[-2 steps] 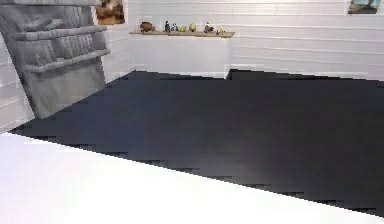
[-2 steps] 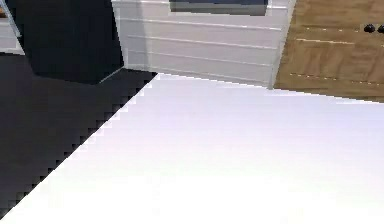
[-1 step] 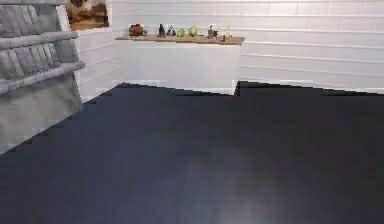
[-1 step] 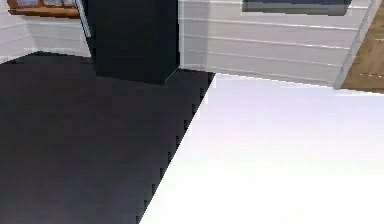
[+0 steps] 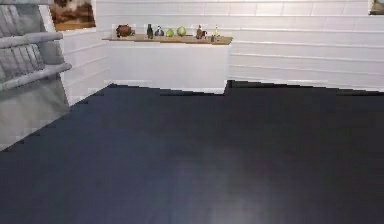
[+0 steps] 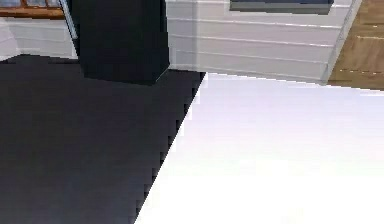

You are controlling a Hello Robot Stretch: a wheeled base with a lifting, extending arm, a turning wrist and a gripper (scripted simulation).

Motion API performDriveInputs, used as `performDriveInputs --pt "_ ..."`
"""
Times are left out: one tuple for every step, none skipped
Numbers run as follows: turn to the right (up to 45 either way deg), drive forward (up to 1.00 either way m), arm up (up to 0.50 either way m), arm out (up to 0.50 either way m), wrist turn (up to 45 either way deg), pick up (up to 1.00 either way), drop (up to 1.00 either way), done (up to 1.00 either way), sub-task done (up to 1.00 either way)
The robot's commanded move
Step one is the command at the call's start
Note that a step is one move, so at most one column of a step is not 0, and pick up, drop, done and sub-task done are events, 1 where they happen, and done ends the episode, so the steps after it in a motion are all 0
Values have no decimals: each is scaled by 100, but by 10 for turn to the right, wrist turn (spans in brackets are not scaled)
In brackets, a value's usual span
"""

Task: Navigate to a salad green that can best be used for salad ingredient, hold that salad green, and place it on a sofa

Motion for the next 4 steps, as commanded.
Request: performDriveInputs --pt "0 100 0 0 0 0 0 0 0" --pt "0 100 0 0 0 0 0 0 0" --pt "0 100 0 0 0 0 0 0 0" --pt "60 0 0 0 0 0 0 0 0"
